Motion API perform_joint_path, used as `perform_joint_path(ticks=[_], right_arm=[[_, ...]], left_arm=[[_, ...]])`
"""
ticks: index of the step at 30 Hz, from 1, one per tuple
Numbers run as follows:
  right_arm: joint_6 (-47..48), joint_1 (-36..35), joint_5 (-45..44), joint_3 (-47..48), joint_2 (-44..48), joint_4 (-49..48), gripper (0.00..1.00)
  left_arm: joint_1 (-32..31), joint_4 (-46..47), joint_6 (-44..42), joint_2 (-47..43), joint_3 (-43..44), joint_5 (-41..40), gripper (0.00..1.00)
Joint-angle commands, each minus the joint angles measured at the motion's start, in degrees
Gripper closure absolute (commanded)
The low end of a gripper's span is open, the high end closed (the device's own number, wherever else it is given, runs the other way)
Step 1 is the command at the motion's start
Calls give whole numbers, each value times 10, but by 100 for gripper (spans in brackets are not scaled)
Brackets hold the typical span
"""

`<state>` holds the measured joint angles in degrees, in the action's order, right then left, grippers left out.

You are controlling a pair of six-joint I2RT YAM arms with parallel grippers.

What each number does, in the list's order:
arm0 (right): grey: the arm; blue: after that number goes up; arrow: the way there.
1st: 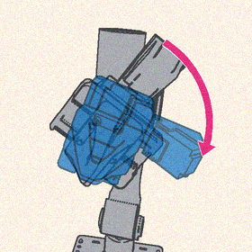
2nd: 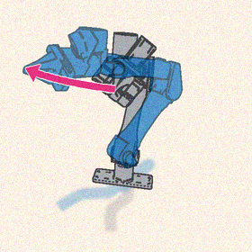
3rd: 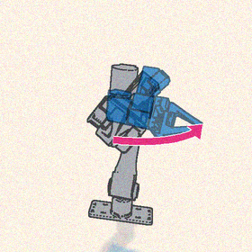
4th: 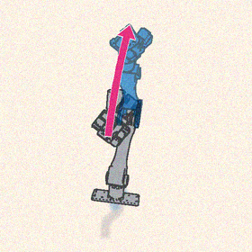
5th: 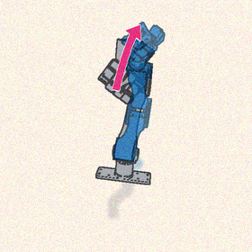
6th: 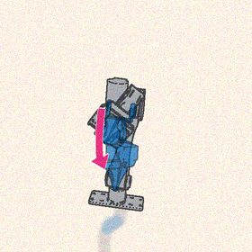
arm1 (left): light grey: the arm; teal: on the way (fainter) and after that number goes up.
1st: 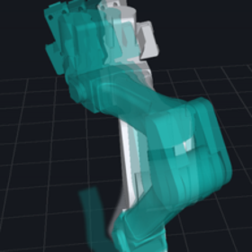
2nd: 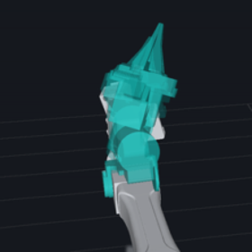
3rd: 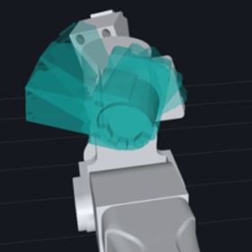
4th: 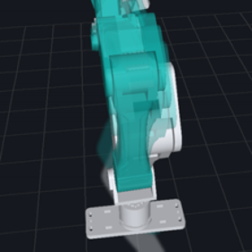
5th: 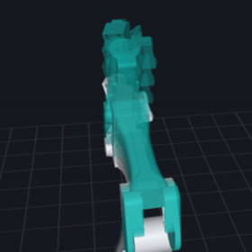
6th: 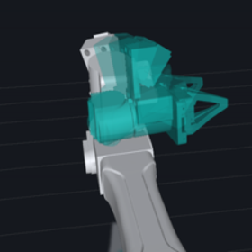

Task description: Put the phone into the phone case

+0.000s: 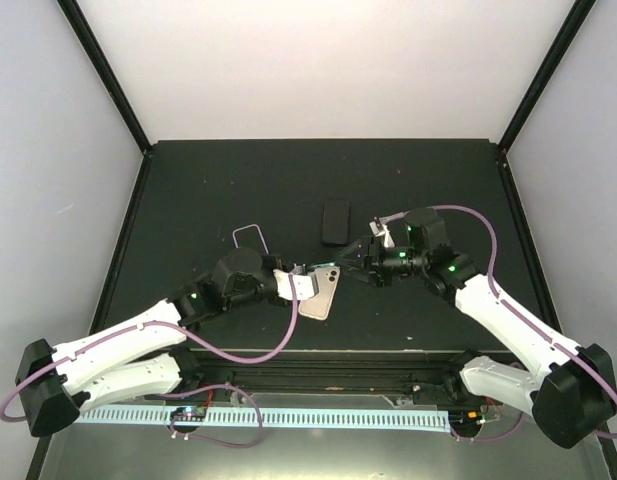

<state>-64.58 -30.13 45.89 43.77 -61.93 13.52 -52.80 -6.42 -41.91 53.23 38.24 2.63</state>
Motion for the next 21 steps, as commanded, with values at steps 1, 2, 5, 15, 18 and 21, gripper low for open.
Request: perform_joint_path(ticks=[1, 2, 5, 15, 18, 21], right_arm=[[-25, -3, 31, -9, -7, -39, 40], [-28, -3, 34, -9, -10, -43, 41], [-43, -4, 47, -17, -18, -72, 43], [-73, -5, 68, -39, -36, -124, 60], [-86, -7, 72, -48, -38, -142, 64], [-98, -7, 79, -55, -44, -157, 63]], left_arm=[[-20, 65, -58, -3, -2, -49, 98], [-23, 69, -65, -3, -4, -54, 98], [-35, 77, -89, 0, -11, -68, 98], [-55, 126, -127, -2, -41, -130, 98], [-58, 144, -139, -3, -49, -138, 99], [-64, 164, -157, -7, -60, -142, 98]])
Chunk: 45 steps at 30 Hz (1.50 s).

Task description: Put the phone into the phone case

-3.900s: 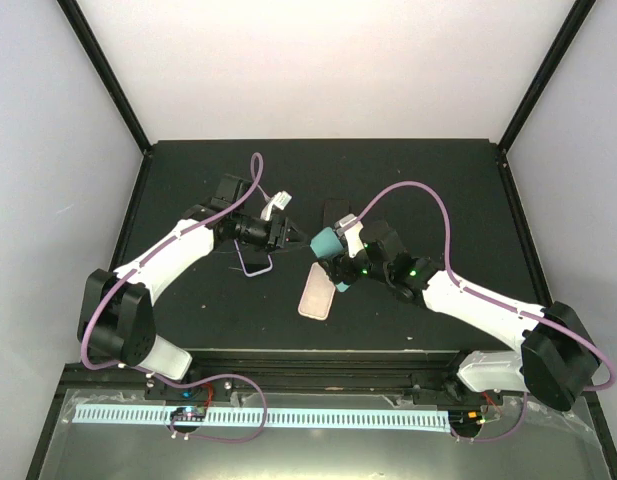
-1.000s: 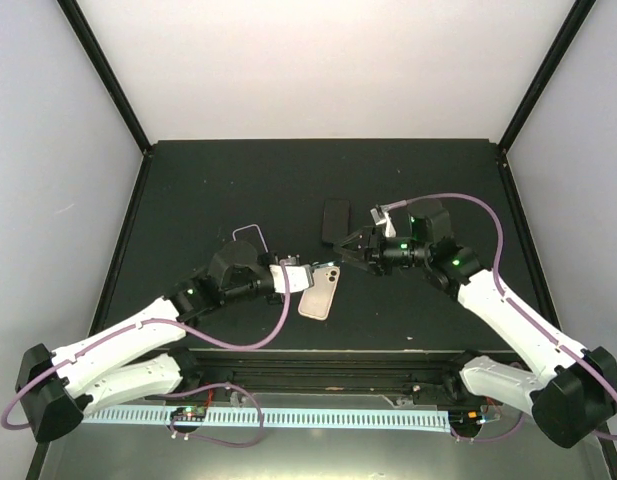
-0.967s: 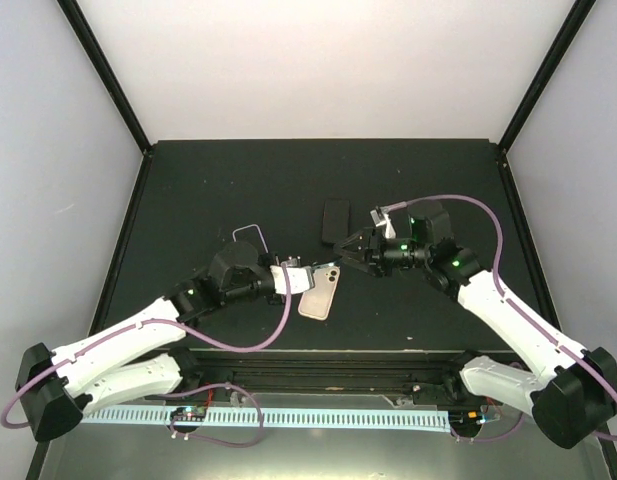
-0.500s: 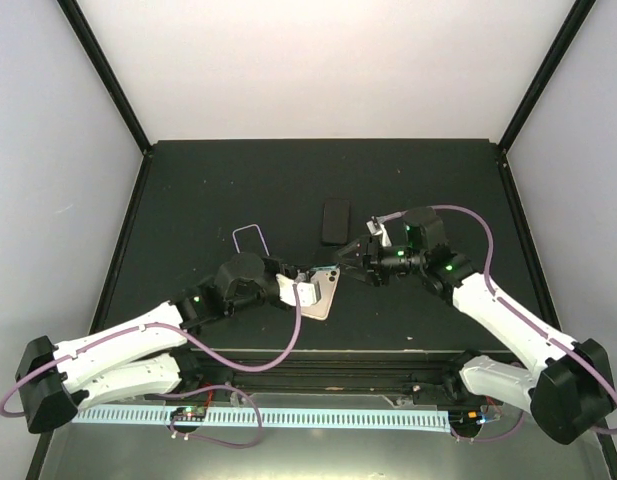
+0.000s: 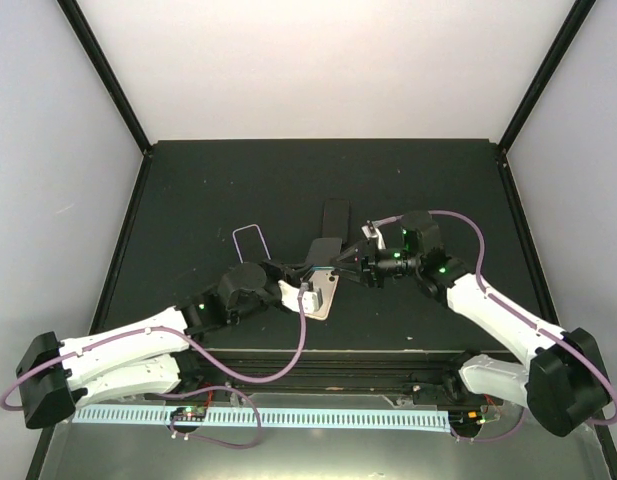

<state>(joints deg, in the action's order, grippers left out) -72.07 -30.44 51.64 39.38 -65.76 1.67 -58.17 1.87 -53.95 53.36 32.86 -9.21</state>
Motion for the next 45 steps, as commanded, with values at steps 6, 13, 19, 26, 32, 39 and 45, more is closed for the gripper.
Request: perform_joint_path(ticks=[6, 13, 19, 26, 32, 39, 45], right_arm=[[-55, -7, 23, -23, -14, -84, 63], [-68, -7, 24, -31, -27, -115, 78], [-87, -7, 5, -58, -20, -170, 99], [-89, -7, -4, -82, -30, -192, 99], [-27, -7, -56, -79, -30, -114, 99], [26, -9, -141, -90, -35, -49, 99], [44, -34, -186, -89, -55, -31, 99]], left_arm=[[-21, 90, -51, -8, -10, -31, 99], [-25, 103, -41, -3, -16, -40, 98], [-25, 84, 16, 20, 11, -84, 71], [-27, 51, 94, -9, 2, -75, 41], [-25, -1, 265, -41, 3, -93, 38], [13, -50, 474, -20, 0, -62, 29], [140, -82, 664, 55, 20, 96, 28]])
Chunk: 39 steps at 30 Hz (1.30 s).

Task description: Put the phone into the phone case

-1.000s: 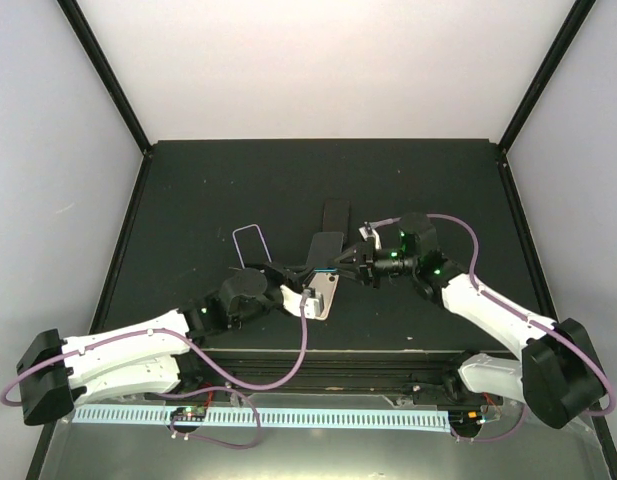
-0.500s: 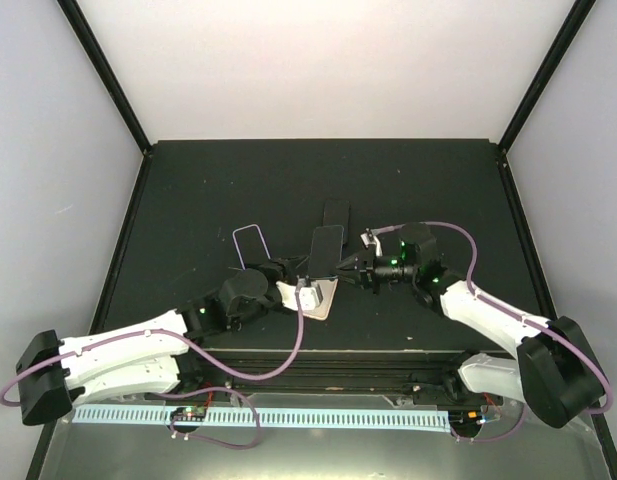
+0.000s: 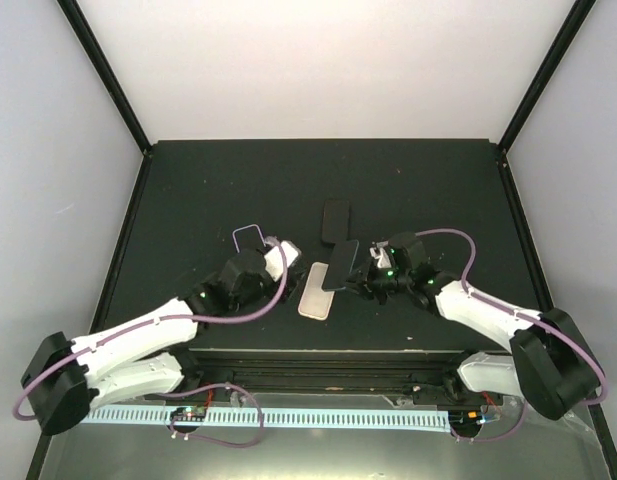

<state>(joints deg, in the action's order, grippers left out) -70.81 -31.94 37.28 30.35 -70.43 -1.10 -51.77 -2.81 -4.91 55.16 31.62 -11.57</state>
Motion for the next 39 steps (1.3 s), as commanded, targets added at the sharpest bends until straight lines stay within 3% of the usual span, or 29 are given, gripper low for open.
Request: perform_joint_path(ticks=[1, 10, 15, 23, 39], right_arm=[[33, -25, -47, 2, -14, -3, 99], [56, -78, -85, 16, -72, -19, 99], [59, -95, -73, 16, -116, -39, 98], [49, -122, -72, 13, -137, -53, 98], [59, -139, -68, 1, -143, -56, 96]], left_arm=[[97, -34, 202, 49, 34, 150, 28], [188, 59, 318, 133, -2, 336, 30], [191, 64, 322, 194, -8, 333, 32], [191, 149, 361, 262, -42, 373, 38], [177, 233, 438, 301, -104, 430, 47]])
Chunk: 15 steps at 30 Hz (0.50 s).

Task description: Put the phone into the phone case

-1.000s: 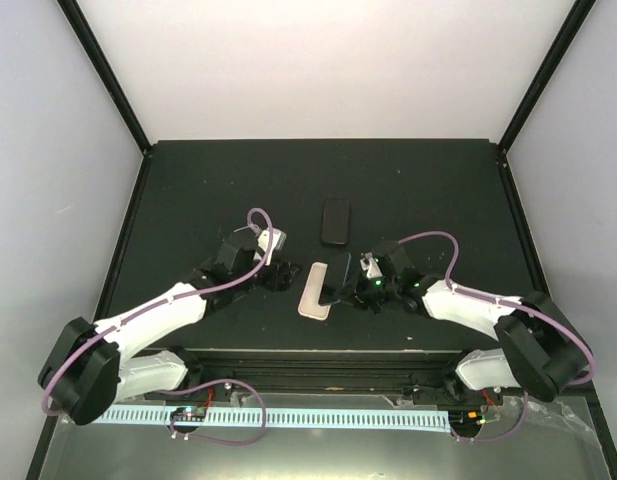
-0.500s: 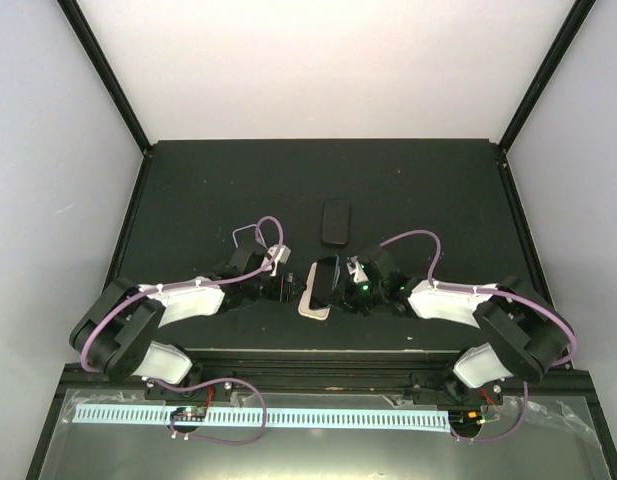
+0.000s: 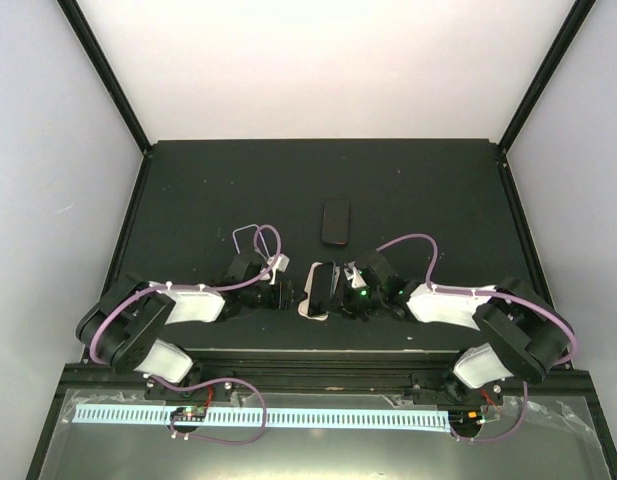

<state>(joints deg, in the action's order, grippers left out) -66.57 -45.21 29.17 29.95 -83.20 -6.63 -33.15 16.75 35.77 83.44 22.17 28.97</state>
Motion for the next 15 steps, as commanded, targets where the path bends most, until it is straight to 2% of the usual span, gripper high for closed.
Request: perform_joint_path(ticks=[1, 6, 15], right_arm=[[26, -7, 18, 9, -26, -5, 96], [20, -6, 52, -2, -72, -82, 96], [-11, -6, 72, -14, -91, -119, 94]], left_arm=[[-13, 38, 35, 24, -9, 28, 49], [-29, 75, 55, 48, -15, 45, 62], [-50, 69, 71, 19, -29, 26, 68]])
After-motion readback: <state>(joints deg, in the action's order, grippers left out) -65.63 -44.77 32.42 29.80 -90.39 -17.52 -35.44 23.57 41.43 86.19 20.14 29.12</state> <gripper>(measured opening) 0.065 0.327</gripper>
